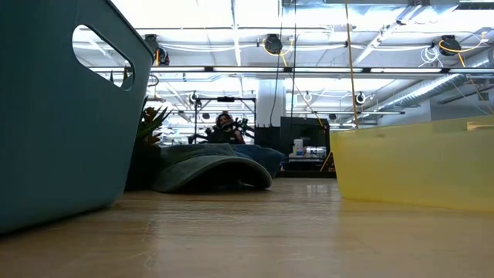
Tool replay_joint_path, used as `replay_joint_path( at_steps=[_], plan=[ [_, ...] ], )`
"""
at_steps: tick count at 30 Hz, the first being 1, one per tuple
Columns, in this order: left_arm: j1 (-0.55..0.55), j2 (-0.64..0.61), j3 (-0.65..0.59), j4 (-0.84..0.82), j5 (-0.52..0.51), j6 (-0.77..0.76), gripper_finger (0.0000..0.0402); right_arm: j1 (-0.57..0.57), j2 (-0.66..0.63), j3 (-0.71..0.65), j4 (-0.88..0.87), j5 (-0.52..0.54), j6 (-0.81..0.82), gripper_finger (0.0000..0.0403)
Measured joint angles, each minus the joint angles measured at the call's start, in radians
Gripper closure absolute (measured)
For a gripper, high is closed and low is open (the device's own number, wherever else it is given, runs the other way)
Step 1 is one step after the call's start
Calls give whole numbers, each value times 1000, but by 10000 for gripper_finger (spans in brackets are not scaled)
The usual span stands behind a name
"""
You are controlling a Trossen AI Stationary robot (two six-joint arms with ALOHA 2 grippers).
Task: Pick & Place hat
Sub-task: Put the right blue cap into the blue bin
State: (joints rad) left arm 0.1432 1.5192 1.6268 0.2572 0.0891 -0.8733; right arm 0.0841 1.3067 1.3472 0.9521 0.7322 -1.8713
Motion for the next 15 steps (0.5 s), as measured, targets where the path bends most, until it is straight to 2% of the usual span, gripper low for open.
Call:
replay_joint_path(
  at_steps=[4, 9, 15],
  plan=[
    [0, 0, 0, 0, 27, 0, 77, -7, -1, 0, 3, 0, 0, 403],
    [0, 0, 0, 0, 43, -15, 168, -7, -1, 0, 2, 0, 0, 403],
    [15, 0, 0, 5, 47, -154, 281, -7, -1, 0, 1, 0, 0, 403]
  ],
)
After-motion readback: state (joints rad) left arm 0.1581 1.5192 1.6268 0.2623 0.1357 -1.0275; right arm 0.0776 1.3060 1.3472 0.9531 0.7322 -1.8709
